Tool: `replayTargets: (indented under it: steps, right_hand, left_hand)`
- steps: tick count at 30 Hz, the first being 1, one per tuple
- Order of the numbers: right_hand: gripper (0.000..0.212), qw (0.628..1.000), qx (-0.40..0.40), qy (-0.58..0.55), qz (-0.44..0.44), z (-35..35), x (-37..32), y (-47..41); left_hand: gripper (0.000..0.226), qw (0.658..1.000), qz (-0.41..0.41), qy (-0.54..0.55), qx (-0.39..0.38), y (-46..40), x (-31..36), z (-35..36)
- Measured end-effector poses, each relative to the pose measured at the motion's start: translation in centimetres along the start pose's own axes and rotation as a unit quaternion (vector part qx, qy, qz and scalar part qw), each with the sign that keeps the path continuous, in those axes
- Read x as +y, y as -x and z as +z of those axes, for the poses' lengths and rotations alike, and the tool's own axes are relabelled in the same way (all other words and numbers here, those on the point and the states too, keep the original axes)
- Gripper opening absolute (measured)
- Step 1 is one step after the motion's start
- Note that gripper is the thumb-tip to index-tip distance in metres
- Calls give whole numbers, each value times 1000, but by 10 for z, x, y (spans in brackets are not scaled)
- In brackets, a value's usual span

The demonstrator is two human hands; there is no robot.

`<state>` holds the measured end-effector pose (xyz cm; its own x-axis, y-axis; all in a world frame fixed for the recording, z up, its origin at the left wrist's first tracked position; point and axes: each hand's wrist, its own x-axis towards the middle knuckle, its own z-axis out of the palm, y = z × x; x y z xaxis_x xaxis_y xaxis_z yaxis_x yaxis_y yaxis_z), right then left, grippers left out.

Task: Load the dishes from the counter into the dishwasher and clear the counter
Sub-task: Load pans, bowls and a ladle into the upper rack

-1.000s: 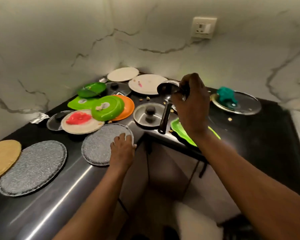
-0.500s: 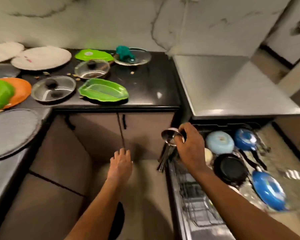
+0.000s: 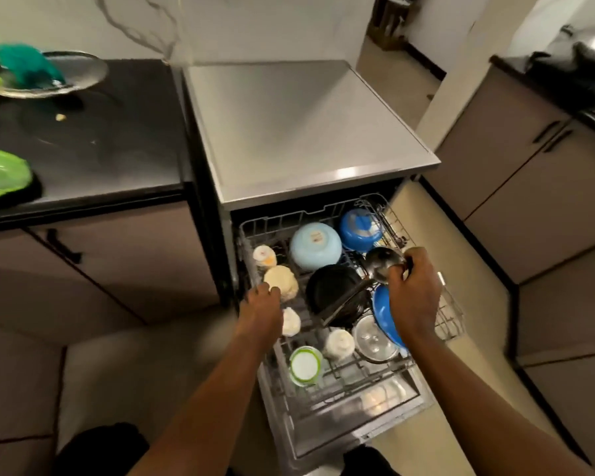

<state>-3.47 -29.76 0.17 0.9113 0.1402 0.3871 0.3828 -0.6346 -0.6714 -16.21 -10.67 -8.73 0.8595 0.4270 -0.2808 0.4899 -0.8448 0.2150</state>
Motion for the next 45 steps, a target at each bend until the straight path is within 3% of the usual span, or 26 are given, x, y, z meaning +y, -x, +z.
replayTargets:
  steps: [7, 13, 24, 31, 34, 40, 45]
  right_hand:
    - [12, 998, 42, -5, 35, -49, 113, -119]
    - [13, 999, 26, -6, 47, -67, 169, -183]
    - [14, 995, -2, -31, 91, -35, 233, -215]
    - [15, 997, 31, -39, 57, -40, 244, -234]
    - [16, 998, -14, -46, 35, -29, 255, -236]
    - [22, 979, -195, -54, -3, -1, 275, -226]
    - [20, 969, -238, -3, -63, 24, 277, -226]
  left_hand:
    - [55, 998, 26, -12, -57, -58, 148, 39]
    - [43, 995, 9, 19, -98, -92, 230, 56]
    - [55, 983, 14, 97, -156, -178, 283, 76]
    - [52, 972, 64, 29, -224, -184, 293, 118]
    - [42, 969, 72, -8, -237, -183, 294, 126]
    - [44, 970, 60, -26, -235, -182, 294, 128]
    - [52, 971, 46, -9, -236, -177, 293, 131]
